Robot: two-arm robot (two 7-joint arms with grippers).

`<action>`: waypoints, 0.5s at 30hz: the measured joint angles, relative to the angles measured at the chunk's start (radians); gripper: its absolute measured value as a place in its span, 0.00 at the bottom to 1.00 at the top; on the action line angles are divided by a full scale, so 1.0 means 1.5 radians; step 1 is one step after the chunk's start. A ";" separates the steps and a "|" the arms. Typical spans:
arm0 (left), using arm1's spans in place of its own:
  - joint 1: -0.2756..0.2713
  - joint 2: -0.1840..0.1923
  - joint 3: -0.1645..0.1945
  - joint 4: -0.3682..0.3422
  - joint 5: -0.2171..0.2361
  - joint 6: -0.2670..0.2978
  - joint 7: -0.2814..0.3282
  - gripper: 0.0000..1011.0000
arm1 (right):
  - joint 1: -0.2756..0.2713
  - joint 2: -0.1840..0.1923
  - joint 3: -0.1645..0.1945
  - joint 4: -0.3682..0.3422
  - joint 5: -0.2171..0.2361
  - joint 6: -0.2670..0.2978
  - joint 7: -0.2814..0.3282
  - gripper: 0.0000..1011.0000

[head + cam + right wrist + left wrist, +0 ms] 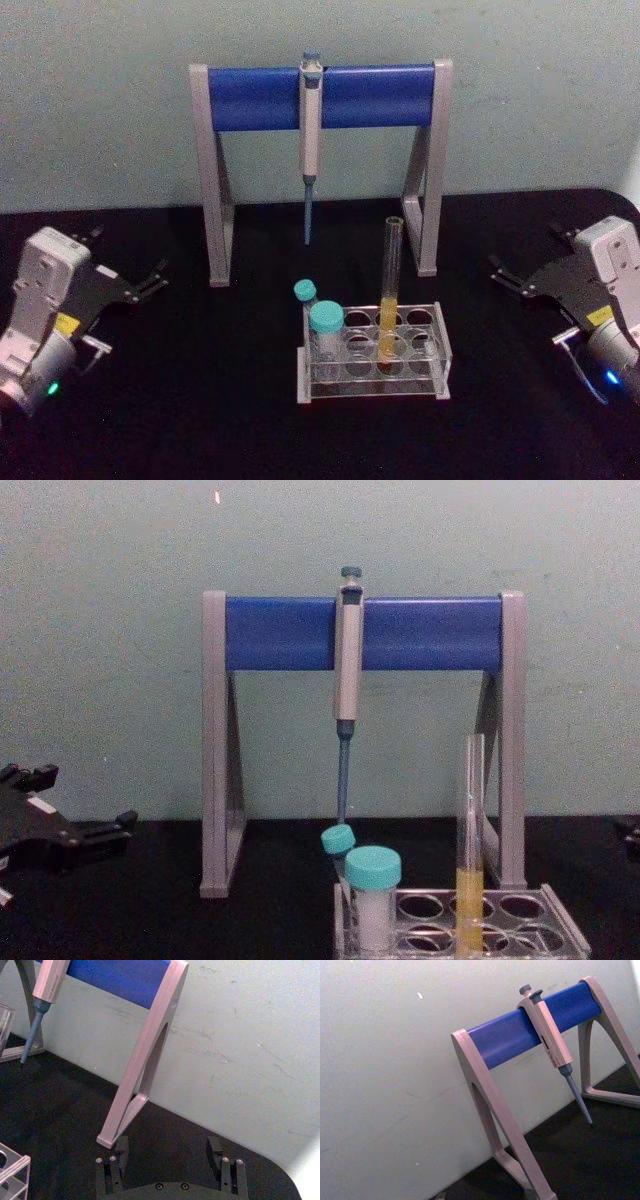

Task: Pick up the test tube from the test tube rack, shake it, then place it back into the test tube rack.

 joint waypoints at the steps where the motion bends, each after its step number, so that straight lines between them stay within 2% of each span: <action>1: 0.000 0.000 0.000 0.000 0.000 0.000 0.000 1.00 | 0.000 0.000 0.000 0.000 0.000 0.000 0.000 0.99; 15: 0.000 0.000 0.000 0.000 0.000 0.000 0.000 1.00 | -0.003 -0.001 0.005 0.000 0.000 0.000 0.003 0.99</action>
